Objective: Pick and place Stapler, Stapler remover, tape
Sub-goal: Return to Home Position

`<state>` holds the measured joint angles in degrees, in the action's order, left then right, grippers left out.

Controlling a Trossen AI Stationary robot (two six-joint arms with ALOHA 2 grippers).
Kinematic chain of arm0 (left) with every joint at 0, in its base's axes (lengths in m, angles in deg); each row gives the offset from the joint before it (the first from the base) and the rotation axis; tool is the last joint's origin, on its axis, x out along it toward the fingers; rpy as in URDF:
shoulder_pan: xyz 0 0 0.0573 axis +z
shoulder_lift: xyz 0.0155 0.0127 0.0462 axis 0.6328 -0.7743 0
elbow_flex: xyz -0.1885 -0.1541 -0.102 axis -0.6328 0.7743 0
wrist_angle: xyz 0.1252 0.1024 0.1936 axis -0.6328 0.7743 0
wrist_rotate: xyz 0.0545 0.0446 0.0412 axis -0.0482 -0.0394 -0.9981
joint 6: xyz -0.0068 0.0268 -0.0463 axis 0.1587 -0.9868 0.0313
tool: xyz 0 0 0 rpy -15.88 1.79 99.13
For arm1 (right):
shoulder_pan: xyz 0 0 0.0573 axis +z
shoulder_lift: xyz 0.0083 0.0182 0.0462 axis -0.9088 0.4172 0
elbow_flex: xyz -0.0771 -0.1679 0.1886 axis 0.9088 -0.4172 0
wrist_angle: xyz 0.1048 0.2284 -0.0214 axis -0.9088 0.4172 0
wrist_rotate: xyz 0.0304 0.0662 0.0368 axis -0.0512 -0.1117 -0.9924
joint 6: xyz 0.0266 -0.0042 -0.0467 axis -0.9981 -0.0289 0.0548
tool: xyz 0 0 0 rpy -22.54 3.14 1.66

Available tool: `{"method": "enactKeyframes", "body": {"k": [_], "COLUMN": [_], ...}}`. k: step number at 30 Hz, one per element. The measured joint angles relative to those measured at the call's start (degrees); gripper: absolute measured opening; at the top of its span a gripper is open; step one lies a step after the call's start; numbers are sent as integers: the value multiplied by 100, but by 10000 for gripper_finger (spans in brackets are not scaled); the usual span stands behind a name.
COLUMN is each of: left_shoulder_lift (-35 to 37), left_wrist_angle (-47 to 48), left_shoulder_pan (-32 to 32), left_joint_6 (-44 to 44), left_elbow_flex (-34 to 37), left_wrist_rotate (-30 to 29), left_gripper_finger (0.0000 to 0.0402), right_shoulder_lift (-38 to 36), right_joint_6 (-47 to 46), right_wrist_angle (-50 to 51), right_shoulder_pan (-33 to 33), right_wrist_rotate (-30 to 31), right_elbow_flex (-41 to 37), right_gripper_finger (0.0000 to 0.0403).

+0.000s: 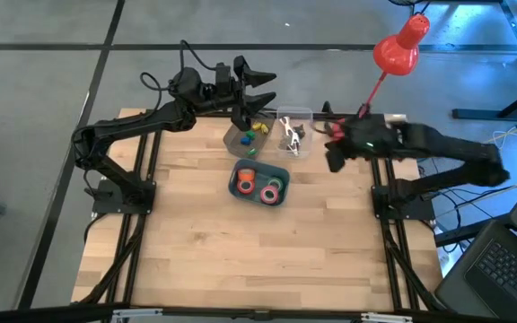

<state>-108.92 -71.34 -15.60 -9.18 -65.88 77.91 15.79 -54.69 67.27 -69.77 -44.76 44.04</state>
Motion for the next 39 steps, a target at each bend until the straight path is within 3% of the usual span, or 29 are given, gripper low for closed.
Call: {"method": "enactKeyframes", "body": {"k": [3,7,12,16,18,24,26,29,39], "left_shoulder_lift": [0,0,0,0,0,0,0,0,-2], "left_wrist_angle": [0,2,2,2,2,2,4,0,46], "left_shoulder_pan": [1,1,0,2,0,0,2,1,0], "left_joint_6": [0,0,0,0,0,0,-2,-2,-2], "left_elbow_flex": [0,0,0,0,0,0,0,19,22], "left_wrist_rotate": [0,0,0,0,0,0,-3,1,0], "left_gripper_finger": [246,246,246,246,246,246,246,246,246], "right_shoulder_lift": [-1045,-2203,-3214,-4096,-4551,-5589,-5861,-6127,-6066], "right_joint_6": [157,722,1365,2801,3263,3285,3332,3311,3293], "right_wrist_angle": [-1634,-3979,-5232,-5909,-6080,-6083,-5638,-5797,-5892], "right_shoulder_pan": [187,292,277,279,279,279,279,280,299], "right_wrist_rotate": [-160,-830,-1383,-1926,-2029,-2031,-1988,-1996,-1999], "right_elbow_flex": [-1422,-3299,-4846,-5705,-6033,-6961,-7046,-7029,-7059], "right_gripper_finger": [3,2,1,1,1,2,8,22,41]}}
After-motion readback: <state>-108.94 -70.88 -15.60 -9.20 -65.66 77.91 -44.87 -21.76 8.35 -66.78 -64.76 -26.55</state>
